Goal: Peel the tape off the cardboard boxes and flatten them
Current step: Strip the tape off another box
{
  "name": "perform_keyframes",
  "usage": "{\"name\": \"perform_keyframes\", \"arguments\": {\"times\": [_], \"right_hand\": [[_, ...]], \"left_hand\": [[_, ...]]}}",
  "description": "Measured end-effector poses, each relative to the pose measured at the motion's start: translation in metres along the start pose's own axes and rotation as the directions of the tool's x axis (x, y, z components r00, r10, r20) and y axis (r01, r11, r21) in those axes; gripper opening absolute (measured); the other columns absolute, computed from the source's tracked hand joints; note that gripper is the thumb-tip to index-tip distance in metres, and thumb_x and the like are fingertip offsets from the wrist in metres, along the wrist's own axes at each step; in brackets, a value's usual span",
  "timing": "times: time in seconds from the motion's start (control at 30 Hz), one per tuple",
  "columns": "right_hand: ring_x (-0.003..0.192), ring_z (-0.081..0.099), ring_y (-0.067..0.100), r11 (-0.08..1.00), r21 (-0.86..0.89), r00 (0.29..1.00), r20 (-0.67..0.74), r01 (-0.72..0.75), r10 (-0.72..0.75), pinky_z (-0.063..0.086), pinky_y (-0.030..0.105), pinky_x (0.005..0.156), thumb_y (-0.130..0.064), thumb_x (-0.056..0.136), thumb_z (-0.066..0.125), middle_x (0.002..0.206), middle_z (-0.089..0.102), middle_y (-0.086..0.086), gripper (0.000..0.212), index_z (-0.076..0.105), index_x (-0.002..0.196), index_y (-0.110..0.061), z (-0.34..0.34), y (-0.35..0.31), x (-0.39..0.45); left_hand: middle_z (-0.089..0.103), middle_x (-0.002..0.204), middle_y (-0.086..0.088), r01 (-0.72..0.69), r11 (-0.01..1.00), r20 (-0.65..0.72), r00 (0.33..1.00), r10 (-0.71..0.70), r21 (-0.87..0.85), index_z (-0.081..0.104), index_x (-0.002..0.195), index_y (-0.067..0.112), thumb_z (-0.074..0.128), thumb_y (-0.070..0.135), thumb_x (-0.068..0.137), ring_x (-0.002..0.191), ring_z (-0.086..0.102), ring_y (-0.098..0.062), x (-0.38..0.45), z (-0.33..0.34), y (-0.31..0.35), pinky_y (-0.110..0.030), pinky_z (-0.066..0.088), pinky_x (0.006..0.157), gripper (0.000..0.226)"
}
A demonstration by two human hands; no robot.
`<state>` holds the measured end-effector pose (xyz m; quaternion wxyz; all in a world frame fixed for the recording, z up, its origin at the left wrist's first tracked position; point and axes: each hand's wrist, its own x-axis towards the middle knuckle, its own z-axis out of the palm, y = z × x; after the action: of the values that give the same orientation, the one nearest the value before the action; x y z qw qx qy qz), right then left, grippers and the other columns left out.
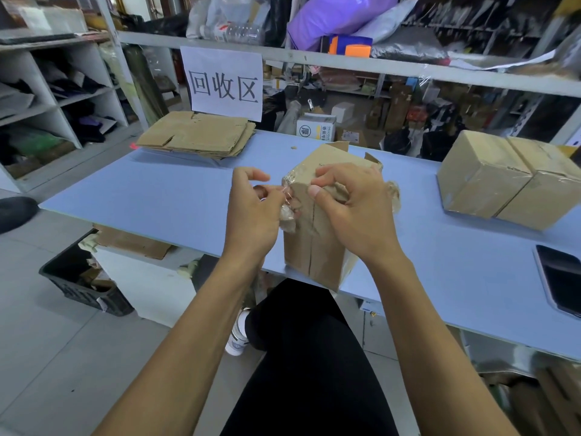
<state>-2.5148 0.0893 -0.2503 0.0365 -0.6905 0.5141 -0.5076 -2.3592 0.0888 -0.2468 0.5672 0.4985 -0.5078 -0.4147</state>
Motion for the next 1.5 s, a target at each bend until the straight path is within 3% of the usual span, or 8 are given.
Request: {"name": "perform_keyframes", "arguments": {"times": [0.2,0.4,0.8,0.97,1.1,1.17,1.33,1.5], "right_hand": [[0.106,0.061,0.018,0.998,-0.066,1.000,0.006,0.024,-0.023,0.035,0.056,0.106,-0.033,0.087,0.067,0.106,0.072,-0.014,0.011,0.072,0.088,-0.023,-0.002,0.001,0.000],[0.106,0.060,0.019,0.997,-0.070,0.999,0.012,0.040,-0.039,0.034,0.053,0.106,-0.033,0.088,0.067,0.108,0.072,-0.014,0.010,0.071,0.089,-0.023,-0.003,0.001,-0.002],[0.105,0.059,0.019,0.994,-0.093,0.998,0.032,0.065,-0.062,0.035,0.052,0.102,-0.033,0.088,0.066,0.109,0.071,-0.014,0.010,0.070,0.089,-0.024,-0.001,-0.002,-0.004],[0.104,0.056,0.016,0.994,-0.086,0.998,0.022,0.064,-0.062,0.036,0.051,0.102,-0.034,0.089,0.065,0.110,0.071,-0.015,0.012,0.070,0.090,-0.023,0.000,0.000,-0.005],[0.106,0.058,0.017,0.995,-0.081,0.998,0.025,0.060,-0.058,0.035,0.050,0.103,-0.034,0.089,0.065,0.109,0.071,-0.015,0.011,0.070,0.091,-0.024,0.000,0.000,-0.005],[0.106,0.059,0.017,0.996,-0.074,0.998,0.022,0.056,-0.055,0.035,0.049,0.104,-0.033,0.089,0.066,0.109,0.071,-0.016,0.010,0.070,0.091,-0.025,0.000,0.001,-0.004],[0.102,0.060,0.017,0.995,-0.073,0.998,0.013,0.068,-0.067,0.035,0.041,0.101,-0.031,0.090,0.064,0.102,0.071,-0.015,0.008,0.069,0.091,-0.025,-0.002,0.003,-0.001],[0.097,0.060,0.017,0.989,-0.139,0.998,-0.030,0.046,-0.051,0.035,0.042,0.100,-0.033,0.091,0.061,0.097,0.070,-0.014,0.011,0.068,0.091,-0.024,-0.005,0.002,-0.001]], "left_hand": [[0.062,0.065,-0.006,-0.136,0.977,0.136,0.984,0.115,0.164,0.057,0.103,0.024,0.065,0.032,0.091,0.058,0.058,-0.014,0.002,0.000,0.005,-0.035,0.046,0.059,0.017],[0.065,0.079,0.014,-0.186,0.926,0.179,0.975,0.132,0.328,0.067,0.084,0.019,0.067,0.065,0.075,0.075,0.060,-0.003,0.017,-0.015,0.022,-0.024,0.049,0.071,0.047],[0.068,0.057,-0.004,-0.140,0.802,0.297,0.954,-0.049,0.580,0.071,0.081,0.004,0.077,0.017,0.076,0.061,0.069,-0.018,0.053,-0.010,0.055,-0.030,0.062,0.064,0.015],[0.069,0.074,-0.015,-0.361,0.497,0.334,0.931,0.146,0.789,0.070,0.079,0.002,0.065,0.027,0.074,0.081,0.061,-0.027,0.051,0.001,0.055,-0.040,0.052,0.061,0.026],[0.033,0.055,-0.006,-0.512,0.189,0.459,0.849,0.262,0.838,0.038,0.056,0.009,0.054,0.016,0.080,0.054,0.029,-0.019,0.046,0.002,0.057,-0.032,0.021,0.048,0.029],[0.040,0.052,-0.015,-0.487,0.292,0.426,0.869,0.250,0.823,0.040,0.054,0.004,0.051,0.011,0.077,0.053,0.036,-0.027,0.049,-0.002,0.053,-0.034,0.028,0.046,0.026],[0.072,0.066,-0.012,-0.047,0.933,0.101,0.995,0.012,0.357,0.063,0.079,-0.015,0.049,0.001,0.084,0.064,0.072,-0.024,0.051,-0.011,0.019,-0.042,0.063,0.069,0.022],[0.069,0.081,-0.011,0.048,0.999,0.001,0.999,-0.048,0.002,0.055,0.095,0.009,0.055,-0.001,0.095,0.062,0.064,-0.012,0.036,0.000,0.004,-0.028,0.059,0.068,0.010]]}}
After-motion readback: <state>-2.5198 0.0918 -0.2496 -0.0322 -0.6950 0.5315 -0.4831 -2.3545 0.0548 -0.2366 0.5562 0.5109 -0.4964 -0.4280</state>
